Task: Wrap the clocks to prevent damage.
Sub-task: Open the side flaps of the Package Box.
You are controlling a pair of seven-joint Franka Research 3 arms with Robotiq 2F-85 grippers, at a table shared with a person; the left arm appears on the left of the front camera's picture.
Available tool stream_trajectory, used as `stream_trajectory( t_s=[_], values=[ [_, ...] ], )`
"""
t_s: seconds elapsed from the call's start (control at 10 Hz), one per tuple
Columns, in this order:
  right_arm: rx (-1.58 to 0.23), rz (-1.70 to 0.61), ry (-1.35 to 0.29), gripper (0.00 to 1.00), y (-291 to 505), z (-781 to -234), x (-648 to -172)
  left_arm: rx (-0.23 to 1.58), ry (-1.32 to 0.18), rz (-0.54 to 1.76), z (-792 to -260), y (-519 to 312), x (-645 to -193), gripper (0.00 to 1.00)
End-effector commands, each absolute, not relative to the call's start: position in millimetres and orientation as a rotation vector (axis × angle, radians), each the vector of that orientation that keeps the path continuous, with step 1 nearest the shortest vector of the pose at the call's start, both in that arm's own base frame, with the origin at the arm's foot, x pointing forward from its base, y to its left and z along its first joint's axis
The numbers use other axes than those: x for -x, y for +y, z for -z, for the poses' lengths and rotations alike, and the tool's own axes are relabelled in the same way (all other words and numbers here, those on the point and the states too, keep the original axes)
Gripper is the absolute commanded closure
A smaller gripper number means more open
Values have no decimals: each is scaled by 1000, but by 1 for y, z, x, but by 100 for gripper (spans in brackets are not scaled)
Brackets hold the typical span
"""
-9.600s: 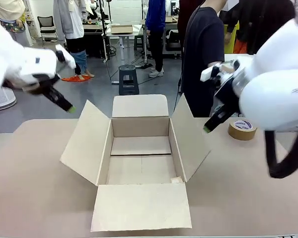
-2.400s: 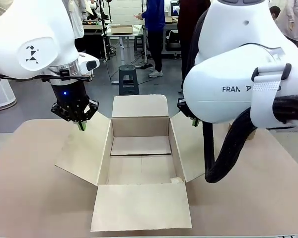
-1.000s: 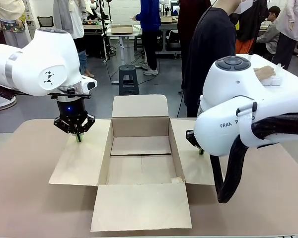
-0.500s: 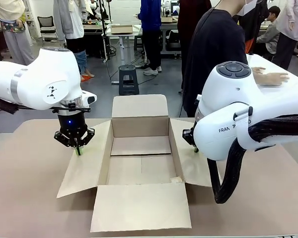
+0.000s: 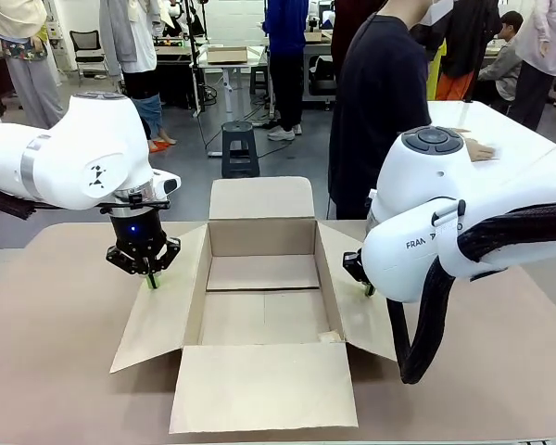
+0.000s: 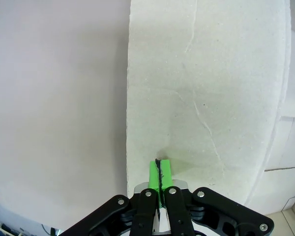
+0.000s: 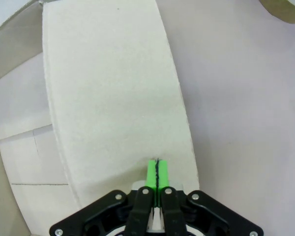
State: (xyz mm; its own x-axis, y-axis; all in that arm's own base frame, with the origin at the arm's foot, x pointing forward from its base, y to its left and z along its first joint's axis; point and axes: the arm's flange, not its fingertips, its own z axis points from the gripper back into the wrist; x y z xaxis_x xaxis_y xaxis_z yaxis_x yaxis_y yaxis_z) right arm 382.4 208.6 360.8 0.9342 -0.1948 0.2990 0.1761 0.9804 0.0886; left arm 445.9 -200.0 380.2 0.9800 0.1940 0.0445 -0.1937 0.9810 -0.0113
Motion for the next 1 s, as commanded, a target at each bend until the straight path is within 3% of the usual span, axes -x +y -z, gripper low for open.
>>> stream_trajectory(
  t_s=[0.0, 0.9],
  values=[
    [-58, 187, -312, 99, 209, -360, -382, 3, -39, -194, -379, -200, -445, 100],
    [-58, 187, -312, 99, 209, -360, -382, 3, -39, -194, -379, -200, -445, 100]
  ],
)
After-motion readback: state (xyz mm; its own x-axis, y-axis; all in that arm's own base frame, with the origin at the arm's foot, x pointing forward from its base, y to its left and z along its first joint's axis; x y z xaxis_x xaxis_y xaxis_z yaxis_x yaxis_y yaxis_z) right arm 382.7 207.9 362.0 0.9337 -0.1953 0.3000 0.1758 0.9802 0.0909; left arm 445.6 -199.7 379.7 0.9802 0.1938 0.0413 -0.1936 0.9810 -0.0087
